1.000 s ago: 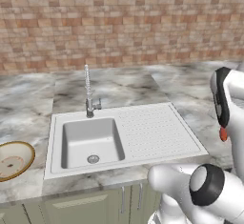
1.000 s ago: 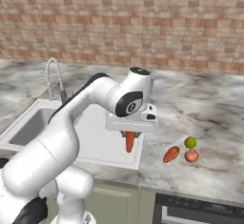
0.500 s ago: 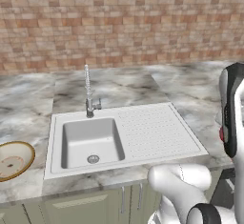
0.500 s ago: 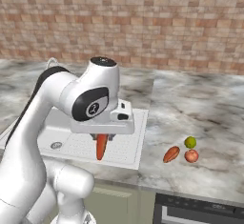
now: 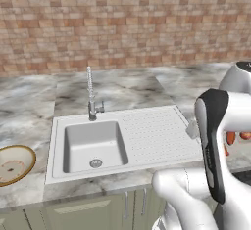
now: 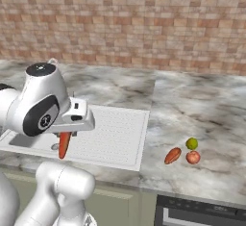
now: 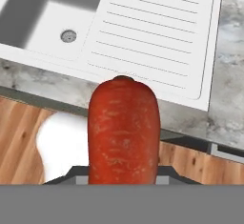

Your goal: There is a mixed pile of frozen fruits and vegetables on the counter. Locate all the frozen vegetables and place the items in a bowl on the counter. Take all the frozen fruits and defrost them in a running sink.

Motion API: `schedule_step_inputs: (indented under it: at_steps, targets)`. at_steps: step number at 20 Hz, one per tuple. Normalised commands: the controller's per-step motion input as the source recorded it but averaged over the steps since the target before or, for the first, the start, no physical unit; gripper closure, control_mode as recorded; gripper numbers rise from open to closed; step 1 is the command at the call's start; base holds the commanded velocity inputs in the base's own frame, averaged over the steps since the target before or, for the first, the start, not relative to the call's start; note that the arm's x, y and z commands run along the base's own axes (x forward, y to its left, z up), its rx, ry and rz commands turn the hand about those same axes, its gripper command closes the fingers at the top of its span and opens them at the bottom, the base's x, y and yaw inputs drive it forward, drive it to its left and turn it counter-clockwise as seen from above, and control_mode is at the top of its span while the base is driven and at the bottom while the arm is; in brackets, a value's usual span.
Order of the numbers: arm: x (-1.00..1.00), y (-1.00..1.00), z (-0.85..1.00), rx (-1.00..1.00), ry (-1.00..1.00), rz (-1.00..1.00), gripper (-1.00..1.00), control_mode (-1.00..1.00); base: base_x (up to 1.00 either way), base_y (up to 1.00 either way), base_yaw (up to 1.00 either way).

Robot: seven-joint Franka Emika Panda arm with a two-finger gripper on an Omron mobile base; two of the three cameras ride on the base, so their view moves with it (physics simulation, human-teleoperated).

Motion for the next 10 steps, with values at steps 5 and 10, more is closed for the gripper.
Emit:
schedule_step_inputs:
  at_steps: [5, 10]
  targets:
    - [0.0, 1.0, 0.0, -0.09, 0.0, 0.0, 1.0, -1.0, 0.0, 0.0, 0.0]
    - [0.04, 1.0, 0.0, -0.1, 0.1, 0.01, 1.0, -1.0, 0.0, 0.0, 0.0]
